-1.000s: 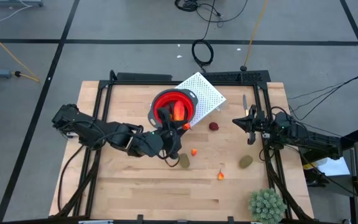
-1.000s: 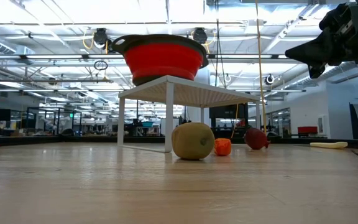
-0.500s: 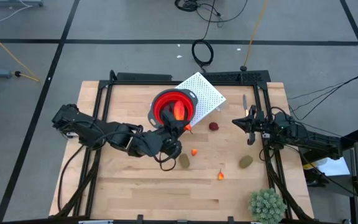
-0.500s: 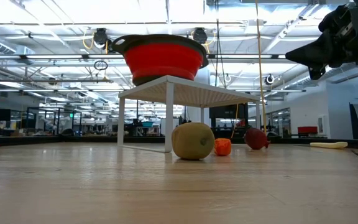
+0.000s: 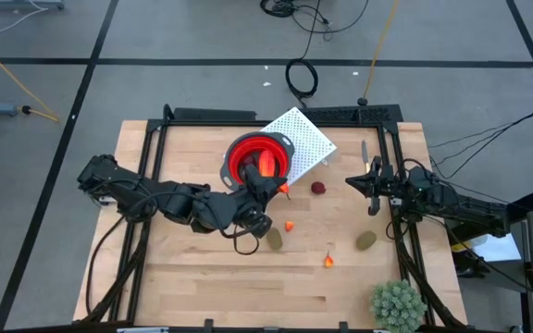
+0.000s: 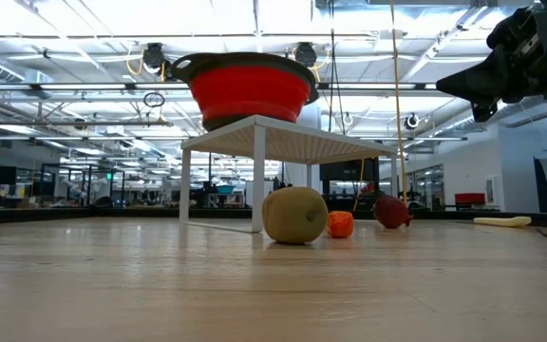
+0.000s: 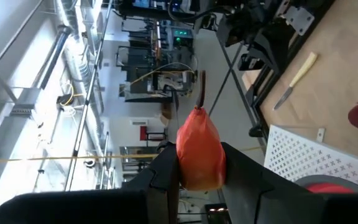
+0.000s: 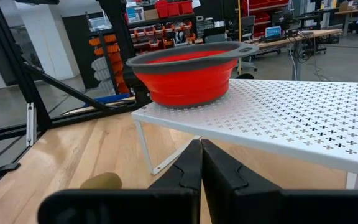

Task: Pick & Place Fruit
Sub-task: Put the pear into the red strainer bowl on the shelf

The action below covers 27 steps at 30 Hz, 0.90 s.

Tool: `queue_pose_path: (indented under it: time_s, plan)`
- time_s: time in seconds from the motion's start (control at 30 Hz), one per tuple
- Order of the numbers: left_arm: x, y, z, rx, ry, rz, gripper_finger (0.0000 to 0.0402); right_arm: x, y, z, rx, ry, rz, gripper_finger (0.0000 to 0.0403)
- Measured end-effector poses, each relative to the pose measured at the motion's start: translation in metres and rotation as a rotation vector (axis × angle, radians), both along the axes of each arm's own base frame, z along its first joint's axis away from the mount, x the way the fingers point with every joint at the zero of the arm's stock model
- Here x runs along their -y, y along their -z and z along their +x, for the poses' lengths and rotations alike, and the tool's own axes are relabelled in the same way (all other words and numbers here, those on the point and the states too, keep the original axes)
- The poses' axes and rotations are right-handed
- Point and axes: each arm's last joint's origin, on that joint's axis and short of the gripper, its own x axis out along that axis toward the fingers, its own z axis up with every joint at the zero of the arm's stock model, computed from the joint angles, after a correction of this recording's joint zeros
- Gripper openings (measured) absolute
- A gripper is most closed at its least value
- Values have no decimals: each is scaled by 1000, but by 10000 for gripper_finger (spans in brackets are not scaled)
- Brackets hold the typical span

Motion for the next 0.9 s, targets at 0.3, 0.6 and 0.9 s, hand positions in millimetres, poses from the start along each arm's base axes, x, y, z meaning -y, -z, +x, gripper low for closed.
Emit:
queue_pose_path:
  time_s: [0.3, 0.6, 0.9]
  plan:
    - [0, 1, 0, 105, -31, -196, 90, 0, 0, 0, 0, 0, 0, 0]
    - [-11, 1, 3, 416, -145, -718, 90, 0, 0, 0, 0, 0, 0, 0]
    - [-33, 1, 8, 716, -266, -1147, 90, 0, 0, 0, 0, 0, 0, 0]
